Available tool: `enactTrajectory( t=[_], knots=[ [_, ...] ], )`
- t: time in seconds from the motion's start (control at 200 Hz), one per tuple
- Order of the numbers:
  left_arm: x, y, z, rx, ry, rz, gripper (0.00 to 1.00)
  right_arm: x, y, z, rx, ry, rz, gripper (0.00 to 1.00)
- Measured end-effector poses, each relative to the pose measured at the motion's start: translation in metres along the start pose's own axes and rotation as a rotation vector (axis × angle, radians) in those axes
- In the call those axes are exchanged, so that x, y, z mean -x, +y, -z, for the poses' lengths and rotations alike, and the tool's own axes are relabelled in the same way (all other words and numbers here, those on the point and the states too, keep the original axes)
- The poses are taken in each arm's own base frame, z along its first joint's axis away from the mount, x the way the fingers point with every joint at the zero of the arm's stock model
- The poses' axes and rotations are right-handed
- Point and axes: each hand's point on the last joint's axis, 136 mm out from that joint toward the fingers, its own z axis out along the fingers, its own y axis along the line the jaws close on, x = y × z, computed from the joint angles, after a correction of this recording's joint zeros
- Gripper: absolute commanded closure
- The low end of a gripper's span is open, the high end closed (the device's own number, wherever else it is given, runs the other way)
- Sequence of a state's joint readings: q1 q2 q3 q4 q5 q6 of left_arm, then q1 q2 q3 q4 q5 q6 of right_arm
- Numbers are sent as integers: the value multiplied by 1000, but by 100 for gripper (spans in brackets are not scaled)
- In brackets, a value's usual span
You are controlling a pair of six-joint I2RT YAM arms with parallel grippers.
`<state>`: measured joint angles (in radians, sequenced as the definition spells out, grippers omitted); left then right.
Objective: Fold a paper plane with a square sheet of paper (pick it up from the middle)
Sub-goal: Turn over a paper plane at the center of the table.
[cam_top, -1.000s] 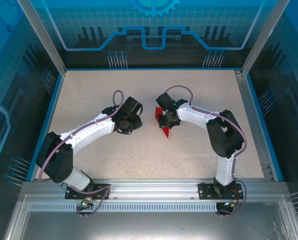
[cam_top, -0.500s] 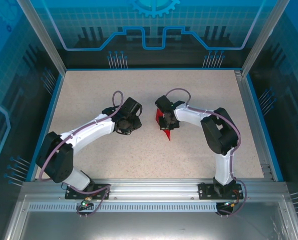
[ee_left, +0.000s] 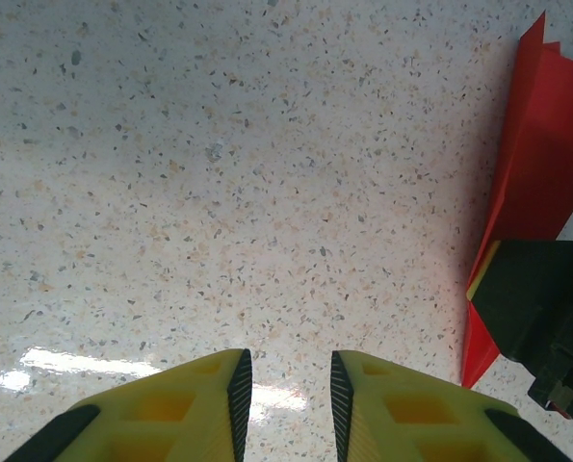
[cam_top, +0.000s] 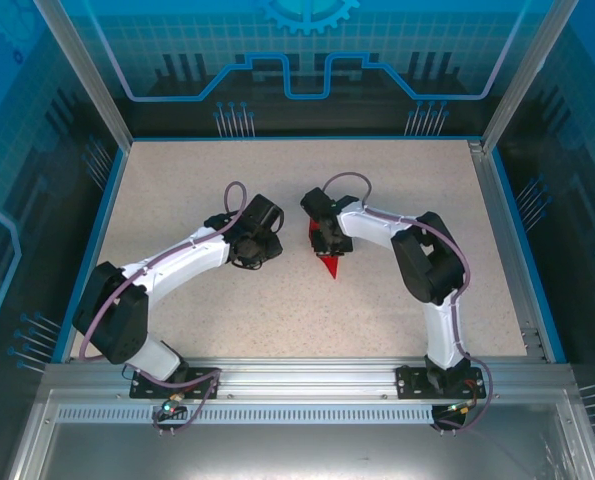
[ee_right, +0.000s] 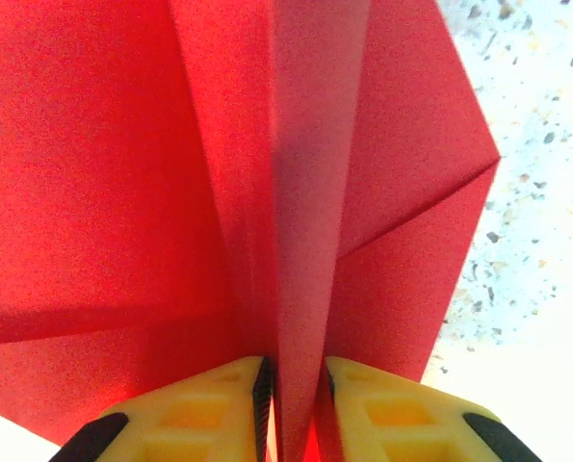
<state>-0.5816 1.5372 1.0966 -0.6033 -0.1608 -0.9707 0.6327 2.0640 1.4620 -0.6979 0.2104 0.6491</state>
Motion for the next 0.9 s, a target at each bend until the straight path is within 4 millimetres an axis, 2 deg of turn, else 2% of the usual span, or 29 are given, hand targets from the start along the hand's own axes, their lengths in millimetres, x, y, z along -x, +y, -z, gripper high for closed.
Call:
enactTrajectory(
  t=[0.24,0.635,0.72,0.9],
  knots=[
    [0,1,-1,4,1,2,68,3,9,2,-20,-8,23,75],
    [-4,3,-9,22,25,0,68,2,10,-2,-20,6,25,71],
    [-4,3,-10,22,25,0,68,2,10,-3,-21,8,15,65],
    [-4,4,-10,23,25,0,68,3,10,-4,-18,8,-2,61]
  ],
)
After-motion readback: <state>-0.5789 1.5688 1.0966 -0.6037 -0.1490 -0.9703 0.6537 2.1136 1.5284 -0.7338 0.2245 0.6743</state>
